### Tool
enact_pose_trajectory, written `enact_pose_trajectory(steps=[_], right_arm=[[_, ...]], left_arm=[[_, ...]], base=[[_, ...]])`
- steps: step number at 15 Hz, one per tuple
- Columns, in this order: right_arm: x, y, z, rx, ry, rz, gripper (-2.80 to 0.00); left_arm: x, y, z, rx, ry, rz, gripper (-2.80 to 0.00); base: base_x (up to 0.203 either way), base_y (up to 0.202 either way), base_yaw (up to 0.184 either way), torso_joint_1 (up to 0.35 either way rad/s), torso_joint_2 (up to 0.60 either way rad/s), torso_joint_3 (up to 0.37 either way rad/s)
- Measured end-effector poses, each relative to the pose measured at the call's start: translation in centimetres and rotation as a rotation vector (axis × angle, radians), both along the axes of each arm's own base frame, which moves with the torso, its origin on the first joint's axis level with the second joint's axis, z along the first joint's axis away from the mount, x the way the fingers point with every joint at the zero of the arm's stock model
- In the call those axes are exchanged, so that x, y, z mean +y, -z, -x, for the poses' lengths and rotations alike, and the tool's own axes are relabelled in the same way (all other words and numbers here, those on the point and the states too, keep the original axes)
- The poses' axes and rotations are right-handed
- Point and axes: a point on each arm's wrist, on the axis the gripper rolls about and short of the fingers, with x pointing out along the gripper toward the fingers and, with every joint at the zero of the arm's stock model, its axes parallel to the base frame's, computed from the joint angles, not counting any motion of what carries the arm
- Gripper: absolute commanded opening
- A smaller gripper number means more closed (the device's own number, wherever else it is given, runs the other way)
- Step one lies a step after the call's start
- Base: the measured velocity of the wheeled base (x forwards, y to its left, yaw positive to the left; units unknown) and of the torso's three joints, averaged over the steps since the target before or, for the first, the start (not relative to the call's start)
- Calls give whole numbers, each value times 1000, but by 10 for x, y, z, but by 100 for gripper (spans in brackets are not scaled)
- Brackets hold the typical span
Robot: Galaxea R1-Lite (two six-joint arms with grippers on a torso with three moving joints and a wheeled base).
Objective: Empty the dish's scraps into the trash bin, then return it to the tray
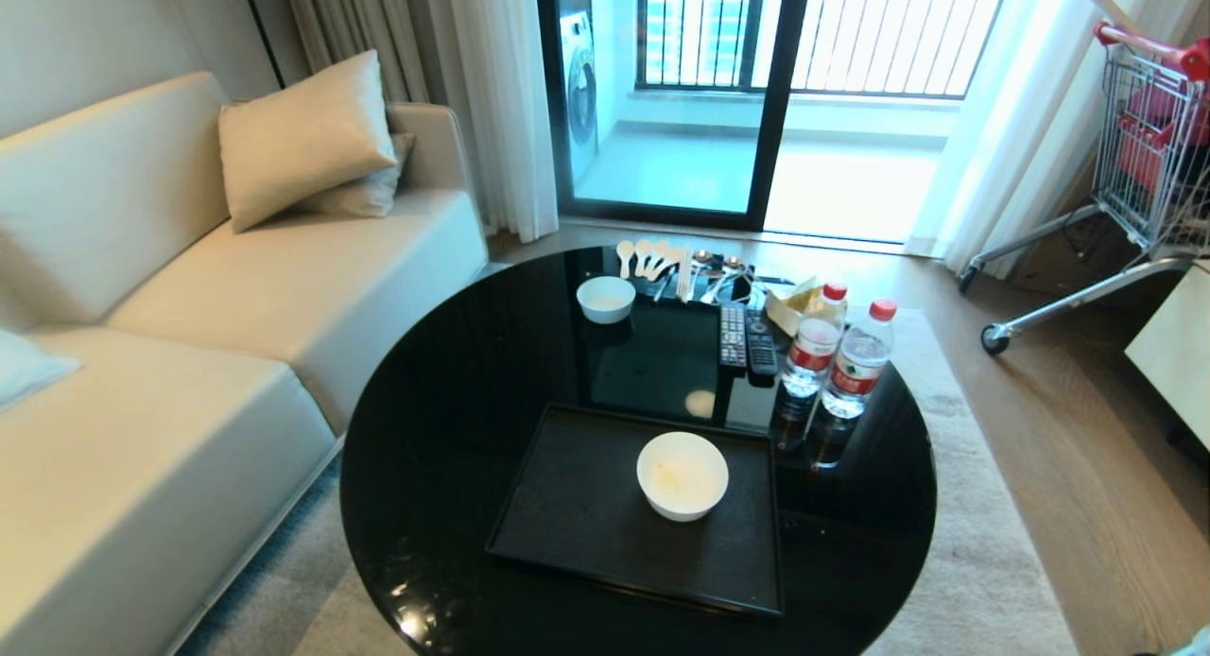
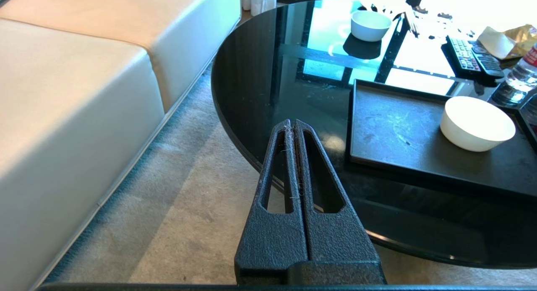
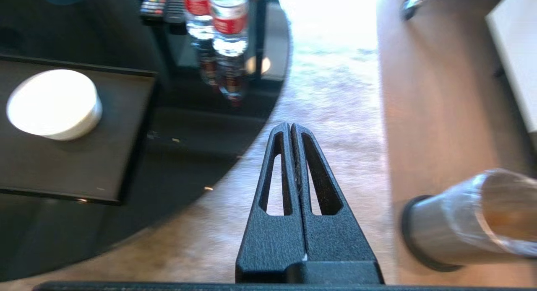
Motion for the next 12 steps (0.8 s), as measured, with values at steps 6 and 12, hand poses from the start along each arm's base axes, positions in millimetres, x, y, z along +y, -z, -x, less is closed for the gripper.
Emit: enact_pose_trajectory(steps=[6,12], right_arm=[[-10,39,56,-103,70,68,-280],[-7,76,54,-141,-66,-60,-280]], left_arm=[[0,0,0,-1,0,0,-280],[0,0,0,0,0,0,-280]], base=[[0,0,0,0,0,0],[0,0,0,0,0,0]])
